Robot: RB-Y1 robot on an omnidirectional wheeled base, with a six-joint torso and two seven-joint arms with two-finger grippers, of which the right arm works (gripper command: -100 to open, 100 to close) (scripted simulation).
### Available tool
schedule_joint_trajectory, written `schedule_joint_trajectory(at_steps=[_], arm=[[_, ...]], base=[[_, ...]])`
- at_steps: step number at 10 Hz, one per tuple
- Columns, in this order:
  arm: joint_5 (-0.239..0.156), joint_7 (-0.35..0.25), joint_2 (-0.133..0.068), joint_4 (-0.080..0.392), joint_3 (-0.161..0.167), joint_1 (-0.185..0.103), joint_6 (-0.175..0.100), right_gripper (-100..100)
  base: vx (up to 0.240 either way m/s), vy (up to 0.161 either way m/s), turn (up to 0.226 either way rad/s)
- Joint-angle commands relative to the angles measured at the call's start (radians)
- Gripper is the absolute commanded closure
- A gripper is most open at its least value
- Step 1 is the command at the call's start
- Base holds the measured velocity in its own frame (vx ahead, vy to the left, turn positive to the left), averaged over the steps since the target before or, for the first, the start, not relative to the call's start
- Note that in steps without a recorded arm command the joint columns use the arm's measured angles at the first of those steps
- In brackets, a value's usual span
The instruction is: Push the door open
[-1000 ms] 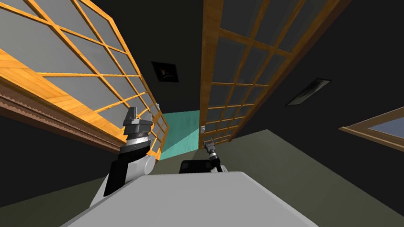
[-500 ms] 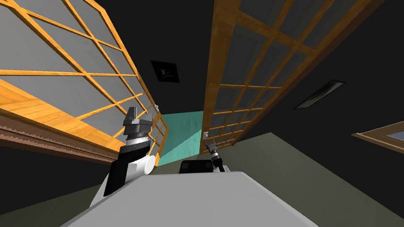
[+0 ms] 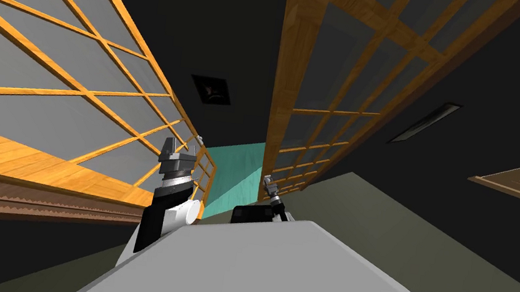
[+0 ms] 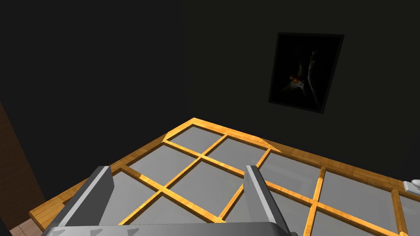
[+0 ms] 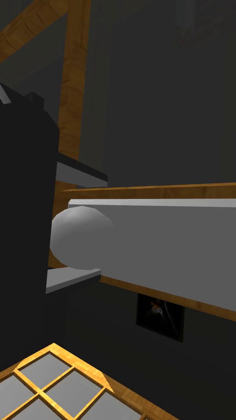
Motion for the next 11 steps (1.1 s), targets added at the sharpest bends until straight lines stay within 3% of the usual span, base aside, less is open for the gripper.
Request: schedule_joint_trajectory(at_steps=[1, 5, 11], arm=[[0.000, 0.000, -0.001, 0.001, 0.000, 0.000, 0.001, 100], [0.000, 0.000, -0.001, 0.001, 0.000, 0.000, 0.001, 100], [-0.037, -0.133, -0.018, -0.002, -0.015, 0.008, -0.003, 100]], base=[[-0.036, 0.001, 0.048], [-0.008, -0.002, -0.003], [0.020, 0.013, 0.052]])
